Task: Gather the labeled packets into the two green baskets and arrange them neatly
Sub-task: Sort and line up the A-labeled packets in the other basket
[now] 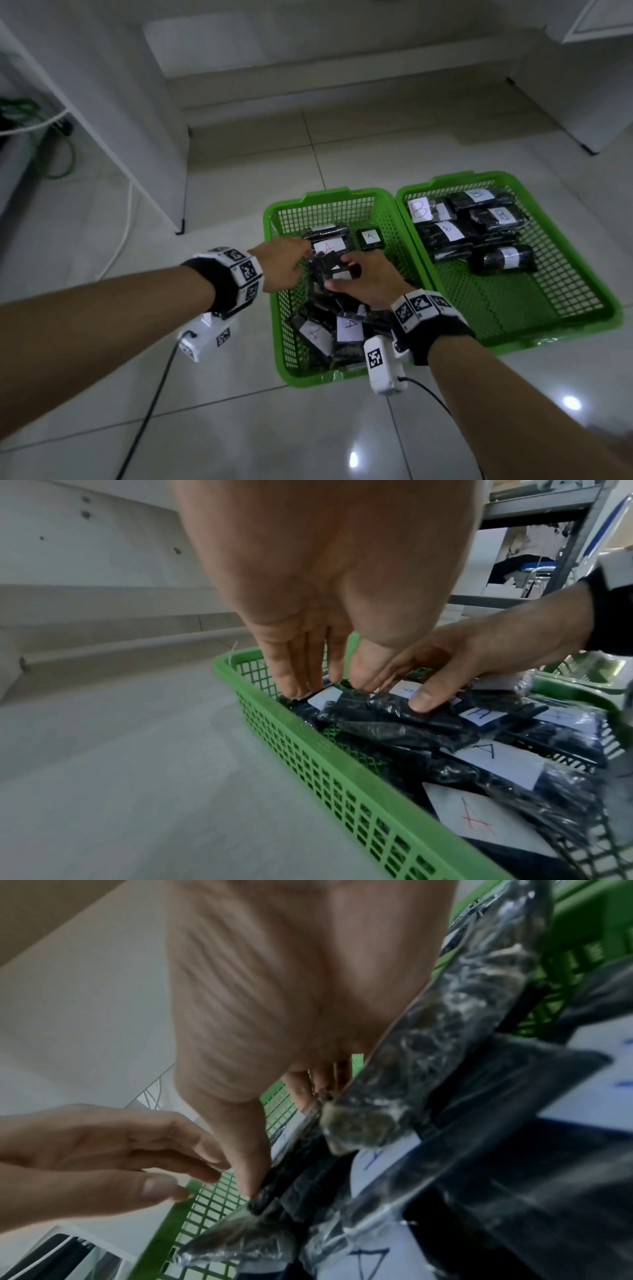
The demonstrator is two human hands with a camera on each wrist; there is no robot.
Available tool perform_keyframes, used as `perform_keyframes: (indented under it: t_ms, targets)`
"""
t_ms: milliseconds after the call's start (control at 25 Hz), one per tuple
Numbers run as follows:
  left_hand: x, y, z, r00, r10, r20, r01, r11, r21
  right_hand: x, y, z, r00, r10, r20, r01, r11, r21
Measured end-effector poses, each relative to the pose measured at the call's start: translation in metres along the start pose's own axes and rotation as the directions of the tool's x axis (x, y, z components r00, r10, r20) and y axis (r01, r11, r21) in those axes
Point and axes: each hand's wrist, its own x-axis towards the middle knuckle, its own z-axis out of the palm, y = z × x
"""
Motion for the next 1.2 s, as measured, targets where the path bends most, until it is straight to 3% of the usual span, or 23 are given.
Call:
perform_keyframes:
  t_ms: [120, 200, 280, 360, 520, 720, 880, 1000, 1120, 1200]
  targets:
    - [0.030, 0.001, 0.014, 0.989, -0.059, -0.138, 0.057, 0.998, -0.023, 0.002, -0.010, -0.005, 0.997, -0.037, -0.060, 0.036, 0.999, -0.023]
    - [0.052, 0.002, 0.015, 0.969, -0.173, -0.177, 0.176, 0.984, 0.002, 0.009, -0.019, -0.016, 0.990, -0.059, -0.125, 0.050, 0.996, -0.069]
    - [0.068, 0.000, 0.018, 0.935, -0.294, -0.198, 0.298, 0.954, -0.011, 0.025, -0.030, -0.029, 0.975, -0.025, -0.222, 0.010, 0.997, -0.070]
    - [0.074, -0.003, 0.027, 0.916, -0.347, -0.199, 0.344, 0.938, -0.053, 0.048, -0.036, -0.037, 0.967, 0.044, -0.250, -0.043, 0.999, 0.006]
    - [0.075, -0.017, 0.029, 0.924, -0.327, -0.200, 0.242, 0.902, -0.357, 0.091, -0.029, -0.024, 0.977, 0.208, -0.046, -0.202, 0.974, 0.099]
    - [0.064, -0.023, 0.013, 0.869, -0.418, -0.265, 0.169, 0.754, -0.635, 0.092, -0.014, -0.017, 0.976, 0.208, -0.058, -0.171, 0.909, 0.381]
    - [0.056, -0.016, -0.021, 0.864, -0.407, -0.296, 0.165, 0.785, -0.597, 0.078, -0.020, -0.034, 0.981, 0.134, -0.140, -0.028, 0.812, 0.583]
    - [0.051, -0.006, -0.050, 0.858, -0.408, -0.313, 0.118, 0.749, -0.652, 0.069, -0.035, -0.047, 0.986, 0.119, -0.118, -0.009, 0.743, 0.670]
    - [0.044, -0.003, -0.061, 0.821, -0.451, -0.349, 0.101, 0.717, -0.689, 0.053, -0.049, -0.052, 0.992, 0.086, -0.095, 0.007, 0.706, 0.709]
    - [0.040, -0.008, -0.058, 0.786, -0.487, -0.380, 0.097, 0.704, -0.703, 0.042, -0.055, -0.055, 0.992, 0.041, -0.117, 0.049, 0.737, 0.674]
